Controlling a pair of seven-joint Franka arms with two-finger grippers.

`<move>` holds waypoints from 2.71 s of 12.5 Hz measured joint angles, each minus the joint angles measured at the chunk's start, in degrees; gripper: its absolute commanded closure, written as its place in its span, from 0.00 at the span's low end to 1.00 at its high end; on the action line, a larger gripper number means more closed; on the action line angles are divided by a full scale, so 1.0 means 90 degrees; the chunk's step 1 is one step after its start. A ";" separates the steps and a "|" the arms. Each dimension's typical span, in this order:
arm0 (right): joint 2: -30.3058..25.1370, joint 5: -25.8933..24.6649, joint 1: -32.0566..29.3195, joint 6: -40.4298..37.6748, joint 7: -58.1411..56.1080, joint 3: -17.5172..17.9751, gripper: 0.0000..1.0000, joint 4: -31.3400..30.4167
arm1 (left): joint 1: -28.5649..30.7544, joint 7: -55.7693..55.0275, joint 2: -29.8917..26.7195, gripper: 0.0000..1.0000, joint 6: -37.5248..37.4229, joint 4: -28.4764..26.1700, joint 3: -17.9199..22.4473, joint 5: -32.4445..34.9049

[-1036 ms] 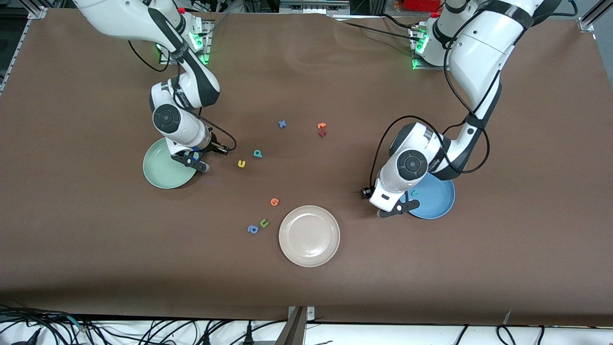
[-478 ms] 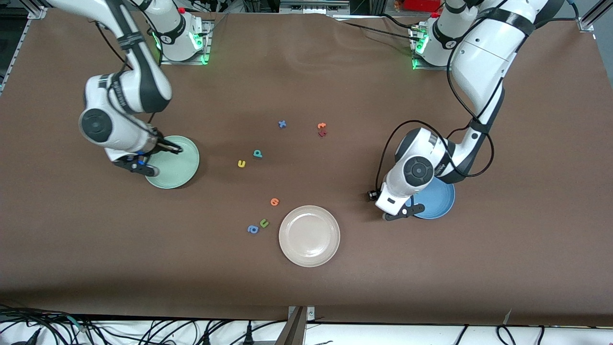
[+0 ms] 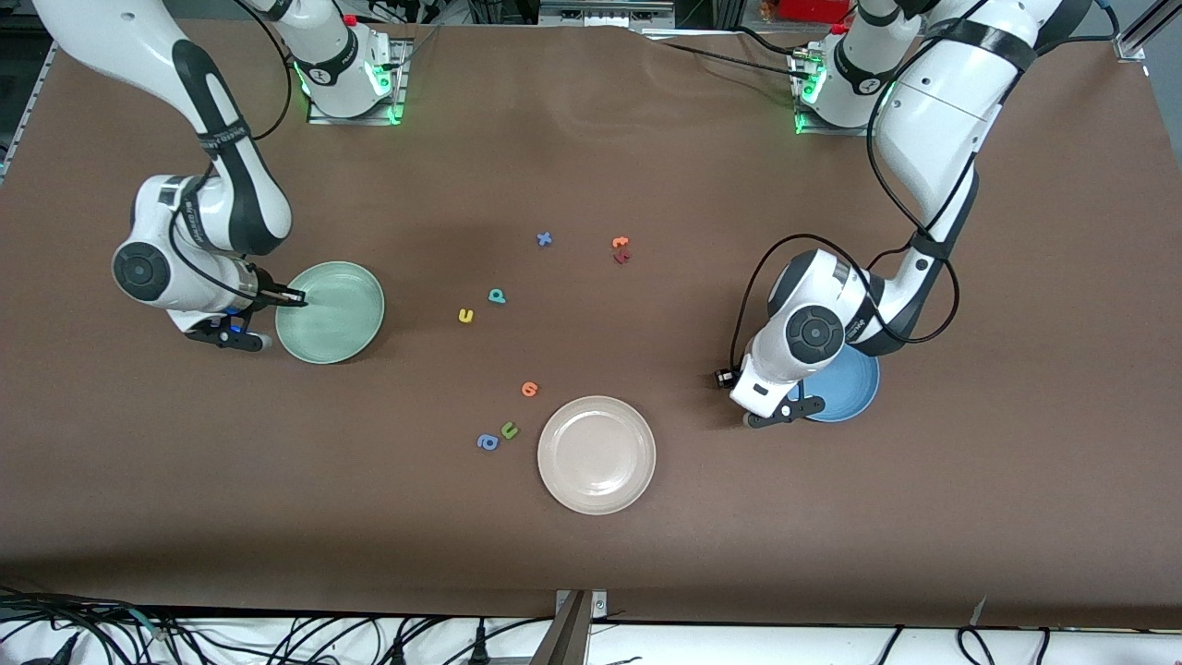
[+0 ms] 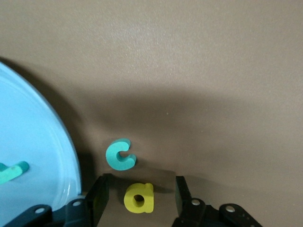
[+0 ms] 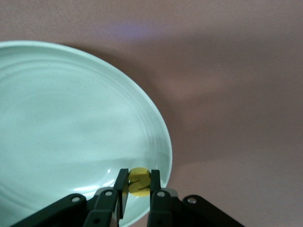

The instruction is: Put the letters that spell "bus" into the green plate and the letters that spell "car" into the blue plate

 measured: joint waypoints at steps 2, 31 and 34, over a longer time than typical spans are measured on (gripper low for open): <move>0.0027 0.0001 0.0020 0.0032 0.0000 0.0020 0.71 -0.0004 | -0.0024 0.0000 0.0002 0.51 -0.0031 -0.0052 -0.0007 0.0000; 0.0932 -0.0251 0.0985 0.1800 0.3721 0.2224 0.10 0.0526 | 0.0872 0.1564 -0.0651 0.01 -0.1280 0.0023 -0.0448 0.0000; 0.1039 -0.0258 0.0991 0.1909 0.3713 0.2226 0.42 0.0528 | 0.0446 0.1493 -0.0613 0.01 -0.0751 0.0027 -0.0452 0.0669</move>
